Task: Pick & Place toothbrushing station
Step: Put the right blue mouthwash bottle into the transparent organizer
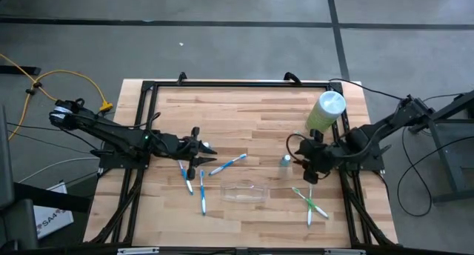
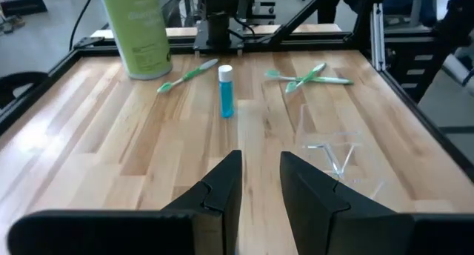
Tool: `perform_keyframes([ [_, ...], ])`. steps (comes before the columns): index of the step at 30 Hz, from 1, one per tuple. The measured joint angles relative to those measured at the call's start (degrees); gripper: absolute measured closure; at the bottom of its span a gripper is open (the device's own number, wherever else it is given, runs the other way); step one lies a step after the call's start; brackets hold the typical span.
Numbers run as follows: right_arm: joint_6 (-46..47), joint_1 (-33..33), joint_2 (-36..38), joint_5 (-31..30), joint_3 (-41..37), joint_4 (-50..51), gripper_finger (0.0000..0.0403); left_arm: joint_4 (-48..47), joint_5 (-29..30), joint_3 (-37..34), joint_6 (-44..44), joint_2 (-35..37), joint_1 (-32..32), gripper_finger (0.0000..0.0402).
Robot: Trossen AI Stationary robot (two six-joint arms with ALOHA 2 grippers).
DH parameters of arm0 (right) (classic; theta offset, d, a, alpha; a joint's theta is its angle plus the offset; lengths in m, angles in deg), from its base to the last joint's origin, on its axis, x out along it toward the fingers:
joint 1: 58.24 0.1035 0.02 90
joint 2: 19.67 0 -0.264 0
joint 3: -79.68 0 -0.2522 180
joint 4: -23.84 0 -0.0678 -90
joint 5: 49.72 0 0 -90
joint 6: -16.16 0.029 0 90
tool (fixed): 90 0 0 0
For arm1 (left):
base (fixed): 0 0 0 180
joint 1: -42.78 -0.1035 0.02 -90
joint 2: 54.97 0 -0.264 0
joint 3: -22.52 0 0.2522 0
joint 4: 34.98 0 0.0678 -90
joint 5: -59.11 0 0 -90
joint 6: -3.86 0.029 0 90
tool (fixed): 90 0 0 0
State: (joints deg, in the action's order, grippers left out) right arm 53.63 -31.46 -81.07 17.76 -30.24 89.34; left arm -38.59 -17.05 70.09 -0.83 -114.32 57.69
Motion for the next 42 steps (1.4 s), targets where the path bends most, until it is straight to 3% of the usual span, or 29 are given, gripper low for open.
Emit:
perform_keyframes([
  [8, -5.02, -8.42, -0.76, 7.93, 0.01, 0.46, 0.0255, -5.65, -0.02, 0.0, -1.62, 0.02, 0.0, 0.0314],
  [14, -12.15, -10.91, -2.88, 8.97, 0.02, 1.11, 0.0255, -7.71, -0.04, 0.0, -4.27, 0.02, 0.0, 0.0314],
  [26, -12.11, -14.01, -12.48, 9.47, -0.03, 4.7, 0.0245, -12.27, -0.09, -0.02, -4.56, 0.0, 0.0, 0.0314],
  [42, -8.74, -17.78, -14.78, 14.44, -0.01, 2.48, 0.0183, -12.36, -0.11, -0.02, -5.44, 0.0, 0.0, 0.0314],
])
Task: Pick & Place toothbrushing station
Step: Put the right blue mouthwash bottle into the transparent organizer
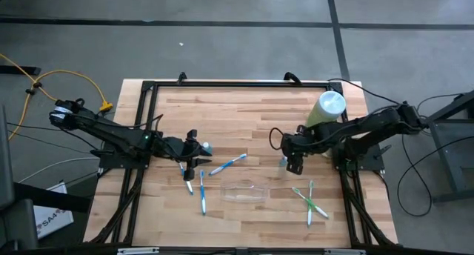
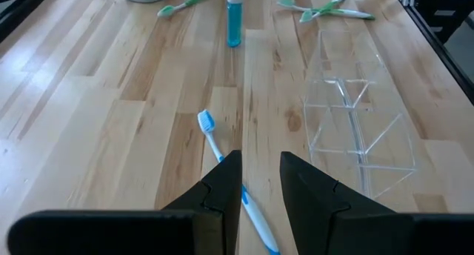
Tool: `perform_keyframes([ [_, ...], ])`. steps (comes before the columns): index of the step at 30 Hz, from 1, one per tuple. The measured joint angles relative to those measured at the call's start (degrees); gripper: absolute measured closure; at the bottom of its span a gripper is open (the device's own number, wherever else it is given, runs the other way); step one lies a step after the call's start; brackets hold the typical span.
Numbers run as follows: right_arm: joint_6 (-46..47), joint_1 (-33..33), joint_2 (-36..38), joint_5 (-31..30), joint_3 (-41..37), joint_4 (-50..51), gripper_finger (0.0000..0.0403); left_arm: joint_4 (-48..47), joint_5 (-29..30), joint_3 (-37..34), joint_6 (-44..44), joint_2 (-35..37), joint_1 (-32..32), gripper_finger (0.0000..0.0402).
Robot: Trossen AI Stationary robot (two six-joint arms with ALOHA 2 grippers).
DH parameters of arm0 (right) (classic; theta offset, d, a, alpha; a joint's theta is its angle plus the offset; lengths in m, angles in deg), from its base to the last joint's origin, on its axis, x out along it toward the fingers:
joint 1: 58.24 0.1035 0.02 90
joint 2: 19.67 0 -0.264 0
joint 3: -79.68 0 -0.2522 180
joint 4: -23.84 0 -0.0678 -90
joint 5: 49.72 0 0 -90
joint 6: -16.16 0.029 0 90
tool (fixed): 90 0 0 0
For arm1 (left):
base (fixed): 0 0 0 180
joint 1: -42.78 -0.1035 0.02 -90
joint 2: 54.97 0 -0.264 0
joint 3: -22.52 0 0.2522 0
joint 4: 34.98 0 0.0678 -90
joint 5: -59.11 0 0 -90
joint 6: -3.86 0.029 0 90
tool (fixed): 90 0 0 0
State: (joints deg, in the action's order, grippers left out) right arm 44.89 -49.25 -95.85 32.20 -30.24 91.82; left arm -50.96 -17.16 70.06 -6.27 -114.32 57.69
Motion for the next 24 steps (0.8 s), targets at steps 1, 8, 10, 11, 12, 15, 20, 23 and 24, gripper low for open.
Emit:
perform_keyframes([
  [1, 0.39, -0.1, -0.02, 0.28, 0.0, -0.04, 0.0181, -0.01, 0.0, 0.0, 0.0, 0.0, 0.0, 0.0314],
  [8, 1.46, -0.04, -0.02, 0.95, 0.0, -0.43, 0.0179, -0.02, -0.01, 0.0, 0.0, 0.0, 0.0, 0.0314],
  [10, 1.58, -0.04, -0.02, 1.08, 0.0, -1.22, 0.0179, -0.02, -0.01, 0.0, 0.0, 0.0, 0.0, 0.0314],
  [11, 1.75, -0.04, -0.02, 1.14, 0.0, -1.53, 0.0179, -0.02, 0.0, 0.0, 0.0, 0.0, 0.0, 0.0314],
  [12, 2.04, -0.04, -0.02, 1.17, 0.0, -1.72, 0.0179, -0.02, -0.01, 0.0, 0.0, 0.0, 0.0, 0.0314],
  [15, 2.66, -0.02, -0.02, 1.18, 0.0, -1.68, 0.0179, -0.02, 0.0, 0.0, 0.0, 0.0, 0.0, 0.0314],
  [20, 2.57, 0.01, -0.02, 1.05, 0.0, -1.64, 0.018, -0.01, -0.02, 0.0, 0.0, 0.0, 0.0, 0.0314],
  [23, 3.17, 0.91, -0.02, 0.63, 0.0, -1.52, 0.018, -0.06, -0.02, 0.0, 0.0, 0.0, 0.0, 0.0314],
  [24, 3.68, 1.41, -0.02, 0.5, 0.0, -1.48, 0.018, -0.21, -0.02, 0.0, 0.0, 0.0, 0.0, 0.0314],
])
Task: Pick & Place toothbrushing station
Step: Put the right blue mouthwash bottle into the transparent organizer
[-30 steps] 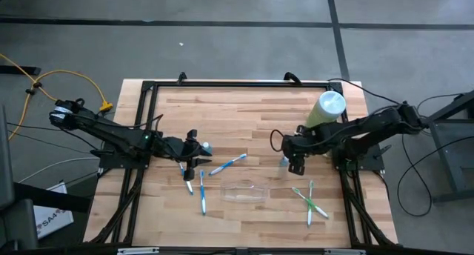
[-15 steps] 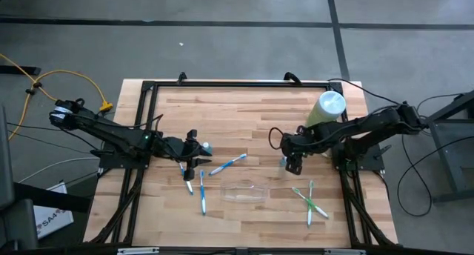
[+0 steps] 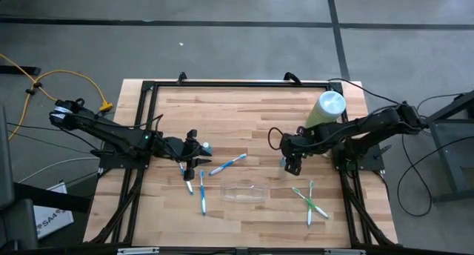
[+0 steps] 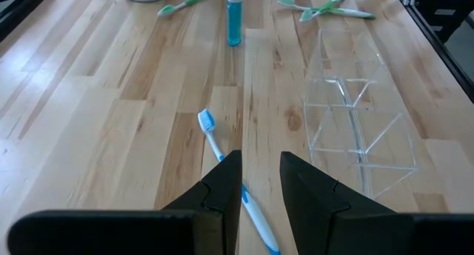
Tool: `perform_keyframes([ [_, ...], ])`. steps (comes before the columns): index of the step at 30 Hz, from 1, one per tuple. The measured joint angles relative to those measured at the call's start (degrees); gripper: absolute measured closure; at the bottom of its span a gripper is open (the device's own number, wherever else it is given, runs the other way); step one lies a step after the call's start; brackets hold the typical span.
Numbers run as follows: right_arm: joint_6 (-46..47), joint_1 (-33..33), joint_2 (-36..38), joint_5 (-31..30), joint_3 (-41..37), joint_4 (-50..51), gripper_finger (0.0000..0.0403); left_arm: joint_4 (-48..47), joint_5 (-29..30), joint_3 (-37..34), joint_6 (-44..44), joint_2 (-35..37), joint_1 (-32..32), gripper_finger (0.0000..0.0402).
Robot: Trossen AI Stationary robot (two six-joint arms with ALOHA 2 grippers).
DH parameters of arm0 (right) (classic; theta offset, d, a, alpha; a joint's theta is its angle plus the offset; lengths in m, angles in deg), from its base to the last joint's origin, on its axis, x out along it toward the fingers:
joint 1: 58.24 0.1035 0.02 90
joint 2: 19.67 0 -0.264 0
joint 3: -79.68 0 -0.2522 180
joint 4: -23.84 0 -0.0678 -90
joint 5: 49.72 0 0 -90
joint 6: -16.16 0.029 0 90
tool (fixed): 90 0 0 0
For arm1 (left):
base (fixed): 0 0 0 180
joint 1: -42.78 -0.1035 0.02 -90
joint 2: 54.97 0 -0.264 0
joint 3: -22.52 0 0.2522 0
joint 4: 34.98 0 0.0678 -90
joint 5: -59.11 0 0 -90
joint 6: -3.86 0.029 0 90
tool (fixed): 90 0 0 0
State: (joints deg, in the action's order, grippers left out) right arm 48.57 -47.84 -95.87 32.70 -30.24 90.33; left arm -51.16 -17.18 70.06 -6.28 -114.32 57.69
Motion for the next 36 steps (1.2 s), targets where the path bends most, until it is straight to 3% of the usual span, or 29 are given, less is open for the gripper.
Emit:
perform_keyframes([
  [3, 1.81, 1.68, 0.0, -0.49, 0.0, 0.17, 0.018, -0.48, -0.02, 0.0, -0.64, 0.0, 0.0, 0.0314],
  [16, 10.96, 11.42, 0.02, -13.41, -6.07, -2.55, 0.018, -0.67, -0.04, 0.0, -0.85, 0.0, 0.02, 0.0314],
  [36, 12.79, 11.86, 0.02, -16.28, -14.51, -15.75, 0.018, -0.65, -0.15, 0.0, -0.85, 0.0, 0.02, 0.0314],
])
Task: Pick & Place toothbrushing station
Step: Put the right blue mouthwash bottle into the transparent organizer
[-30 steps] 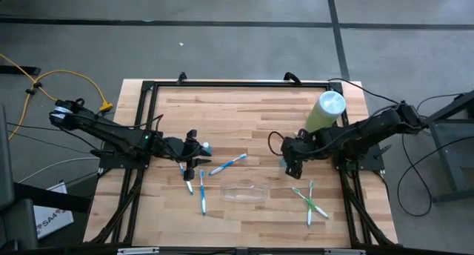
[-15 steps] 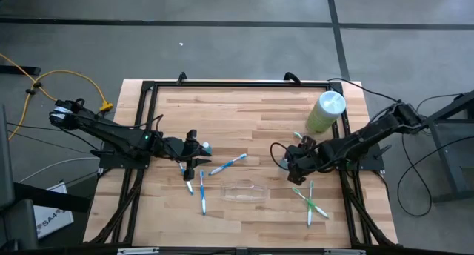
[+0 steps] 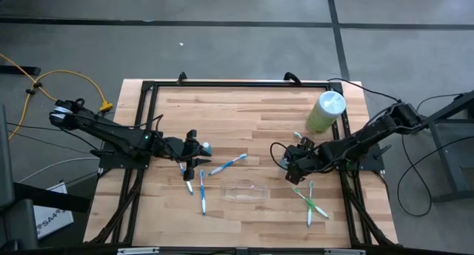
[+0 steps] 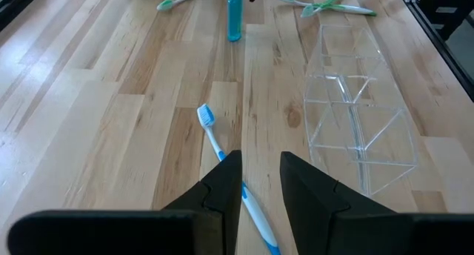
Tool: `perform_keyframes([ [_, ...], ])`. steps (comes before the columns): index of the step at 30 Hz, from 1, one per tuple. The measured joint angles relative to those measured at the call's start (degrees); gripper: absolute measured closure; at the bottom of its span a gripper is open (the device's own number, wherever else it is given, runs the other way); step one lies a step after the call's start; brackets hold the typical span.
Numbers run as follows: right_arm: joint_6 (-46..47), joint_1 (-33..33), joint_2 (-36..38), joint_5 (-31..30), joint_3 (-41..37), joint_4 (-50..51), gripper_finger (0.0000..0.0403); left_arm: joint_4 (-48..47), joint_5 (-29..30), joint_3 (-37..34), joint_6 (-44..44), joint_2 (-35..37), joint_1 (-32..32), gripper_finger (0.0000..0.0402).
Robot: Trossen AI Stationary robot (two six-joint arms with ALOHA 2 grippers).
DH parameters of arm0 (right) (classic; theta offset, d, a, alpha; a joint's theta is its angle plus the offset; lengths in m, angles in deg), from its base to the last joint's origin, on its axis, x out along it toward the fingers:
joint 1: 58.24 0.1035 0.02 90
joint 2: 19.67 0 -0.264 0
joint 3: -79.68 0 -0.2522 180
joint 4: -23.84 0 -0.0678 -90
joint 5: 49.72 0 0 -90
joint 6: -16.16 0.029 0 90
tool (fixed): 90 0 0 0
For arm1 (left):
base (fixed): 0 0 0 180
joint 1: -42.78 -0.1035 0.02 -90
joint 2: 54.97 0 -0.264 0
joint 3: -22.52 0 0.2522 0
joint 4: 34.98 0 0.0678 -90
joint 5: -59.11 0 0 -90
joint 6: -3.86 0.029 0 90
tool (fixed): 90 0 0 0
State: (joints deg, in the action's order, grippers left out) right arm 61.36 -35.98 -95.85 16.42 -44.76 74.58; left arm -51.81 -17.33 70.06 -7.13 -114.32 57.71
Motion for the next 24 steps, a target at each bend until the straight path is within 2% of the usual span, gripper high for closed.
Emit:
perform_keyframes([
  [11, -1.91, -2.15, 0.02, -0.12, -3.06, -6.43, 0.018, 0.02, -0.11, 0.0, 0.01, 0.0, 0.0, 0.0314],
  [24, -1.91, -2.54, 0.02, 0.53, -3.41, -6.44, 0.0183, 0.04, -0.09, 0.0, 0.02, 0.0, 0.0, 0.0314],
])
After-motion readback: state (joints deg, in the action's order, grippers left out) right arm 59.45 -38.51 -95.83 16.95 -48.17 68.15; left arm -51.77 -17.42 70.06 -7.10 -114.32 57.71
